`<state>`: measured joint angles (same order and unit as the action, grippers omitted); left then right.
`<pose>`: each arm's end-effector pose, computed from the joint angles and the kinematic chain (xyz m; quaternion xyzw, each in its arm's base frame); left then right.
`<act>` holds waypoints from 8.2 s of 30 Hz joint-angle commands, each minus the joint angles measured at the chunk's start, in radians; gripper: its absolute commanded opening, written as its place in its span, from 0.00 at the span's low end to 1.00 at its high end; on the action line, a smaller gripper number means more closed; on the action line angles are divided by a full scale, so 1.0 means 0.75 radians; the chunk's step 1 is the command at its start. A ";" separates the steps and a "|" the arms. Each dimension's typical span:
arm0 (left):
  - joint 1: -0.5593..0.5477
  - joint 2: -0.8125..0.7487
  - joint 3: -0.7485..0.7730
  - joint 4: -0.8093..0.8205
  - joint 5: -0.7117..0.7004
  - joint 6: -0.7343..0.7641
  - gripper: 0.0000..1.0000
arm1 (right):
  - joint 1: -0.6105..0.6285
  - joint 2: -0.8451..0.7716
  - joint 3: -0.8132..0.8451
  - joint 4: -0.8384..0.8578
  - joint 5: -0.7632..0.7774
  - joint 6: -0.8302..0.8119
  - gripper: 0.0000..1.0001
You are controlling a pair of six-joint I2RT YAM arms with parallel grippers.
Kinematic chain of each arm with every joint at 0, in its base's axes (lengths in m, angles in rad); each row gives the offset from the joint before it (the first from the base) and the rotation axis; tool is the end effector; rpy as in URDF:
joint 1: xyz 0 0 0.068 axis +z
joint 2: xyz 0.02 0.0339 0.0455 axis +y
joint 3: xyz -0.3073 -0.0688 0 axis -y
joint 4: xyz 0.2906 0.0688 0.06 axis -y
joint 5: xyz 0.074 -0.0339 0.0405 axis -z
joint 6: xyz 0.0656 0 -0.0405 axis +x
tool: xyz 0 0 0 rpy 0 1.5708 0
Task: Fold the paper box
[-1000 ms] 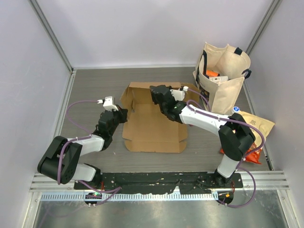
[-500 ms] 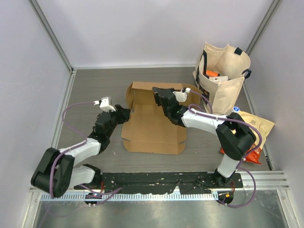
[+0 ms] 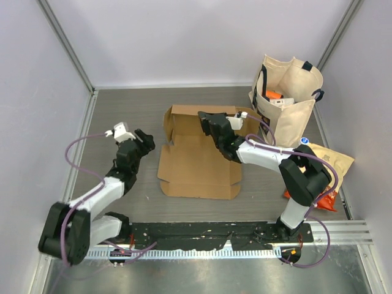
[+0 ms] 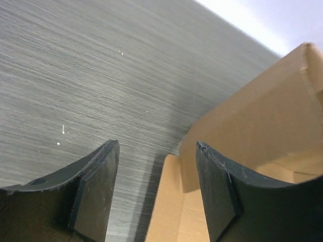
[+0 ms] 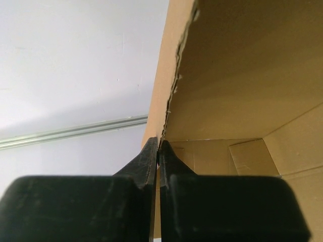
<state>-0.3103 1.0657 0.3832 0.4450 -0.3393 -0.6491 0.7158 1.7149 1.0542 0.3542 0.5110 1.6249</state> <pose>0.2606 -0.0606 0.2137 -0.2335 0.7459 -0.1636 0.6019 0.3648 0.2747 0.2471 0.4769 0.6357 0.4470 0.4106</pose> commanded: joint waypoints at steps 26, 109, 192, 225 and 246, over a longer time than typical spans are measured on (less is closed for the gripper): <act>0.025 0.616 0.322 0.450 0.628 0.405 0.68 | -0.014 0.004 -0.017 0.035 -0.105 -0.195 0.01; -0.331 0.786 0.563 0.129 0.051 0.581 0.43 | 0.044 -0.022 0.022 -0.078 -0.047 -0.295 0.01; 0.250 -0.069 0.412 -0.432 0.463 -0.006 0.81 | -0.118 -0.227 -0.150 0.175 -0.642 -1.227 0.74; -0.247 0.418 0.403 -0.219 -0.312 0.334 0.60 | -0.423 -0.260 0.108 -0.302 -0.820 -1.619 0.73; -0.247 0.510 0.369 0.045 -0.343 0.430 0.25 | -0.376 0.006 0.219 -0.062 -0.882 -0.911 0.31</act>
<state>-0.4988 1.4490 0.6704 0.3809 -0.5652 -0.3328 0.4294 1.7306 1.2640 0.1368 -0.1432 0.7536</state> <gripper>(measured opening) 0.295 0.403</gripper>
